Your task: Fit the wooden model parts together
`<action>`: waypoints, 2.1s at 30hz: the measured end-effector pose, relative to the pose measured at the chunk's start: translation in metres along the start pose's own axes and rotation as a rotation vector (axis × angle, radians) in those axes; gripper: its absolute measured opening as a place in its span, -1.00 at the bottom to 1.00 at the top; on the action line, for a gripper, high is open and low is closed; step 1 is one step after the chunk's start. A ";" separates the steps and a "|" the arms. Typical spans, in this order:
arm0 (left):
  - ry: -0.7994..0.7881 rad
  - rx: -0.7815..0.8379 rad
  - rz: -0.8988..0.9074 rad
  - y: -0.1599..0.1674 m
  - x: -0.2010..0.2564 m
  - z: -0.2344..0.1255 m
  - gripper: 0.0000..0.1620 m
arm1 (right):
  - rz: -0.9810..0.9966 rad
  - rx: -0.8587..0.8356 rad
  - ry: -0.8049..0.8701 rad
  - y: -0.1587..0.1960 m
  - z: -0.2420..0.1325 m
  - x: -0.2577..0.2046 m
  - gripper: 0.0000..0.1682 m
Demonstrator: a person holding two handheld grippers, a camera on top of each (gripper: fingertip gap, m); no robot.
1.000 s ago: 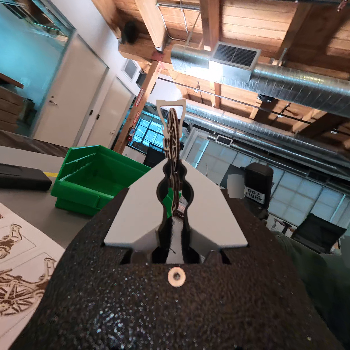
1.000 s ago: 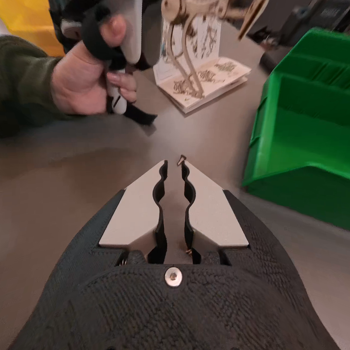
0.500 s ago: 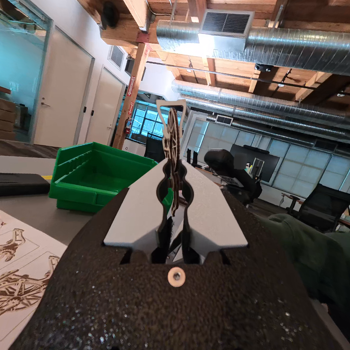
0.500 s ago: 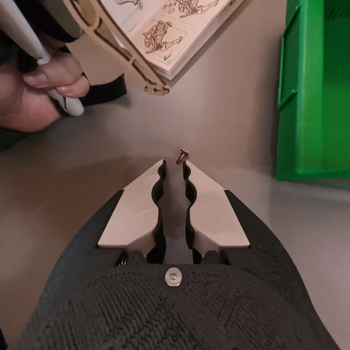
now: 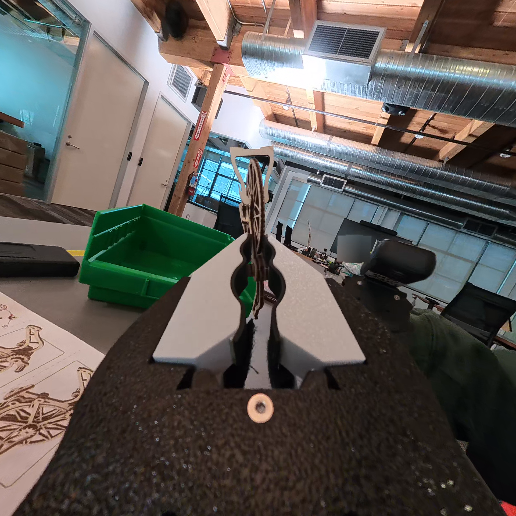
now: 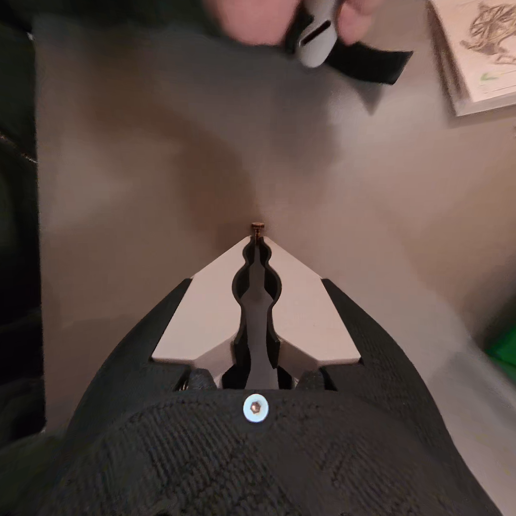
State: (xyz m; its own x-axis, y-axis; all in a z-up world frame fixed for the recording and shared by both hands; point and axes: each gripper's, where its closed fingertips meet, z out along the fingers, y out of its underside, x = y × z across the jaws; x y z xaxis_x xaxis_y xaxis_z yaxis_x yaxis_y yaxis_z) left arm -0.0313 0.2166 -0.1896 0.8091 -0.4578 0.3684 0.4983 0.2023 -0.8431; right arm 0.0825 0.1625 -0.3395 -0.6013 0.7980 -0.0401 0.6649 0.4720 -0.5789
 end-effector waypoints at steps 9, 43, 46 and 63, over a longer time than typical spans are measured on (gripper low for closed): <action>0.007 -0.009 -0.025 0.002 0.000 0.001 -0.93 | 0.067 0.047 0.114 0.005 -0.005 0.003 -0.84; 0.009 -0.014 -0.056 0.004 -0.001 0.000 -0.93 | 0.611 0.261 0.342 -0.021 0.009 -0.002 -0.75; 0.009 -0.013 -0.060 0.004 -0.002 0.000 -0.93 | 0.609 0.245 0.366 -0.018 0.007 0.001 -0.74; 0.009 -0.013 -0.071 0.005 -0.003 0.000 -0.93 | 0.658 0.243 0.398 -0.001 -0.006 0.011 -0.73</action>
State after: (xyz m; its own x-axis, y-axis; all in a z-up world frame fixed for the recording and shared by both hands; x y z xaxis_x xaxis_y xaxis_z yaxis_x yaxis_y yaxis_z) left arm -0.0312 0.2189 -0.1946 0.7688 -0.4784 0.4243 0.5504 0.1573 -0.8199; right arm 0.0780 0.1735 -0.3346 0.1132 0.9792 -0.1682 0.6853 -0.1996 -0.7004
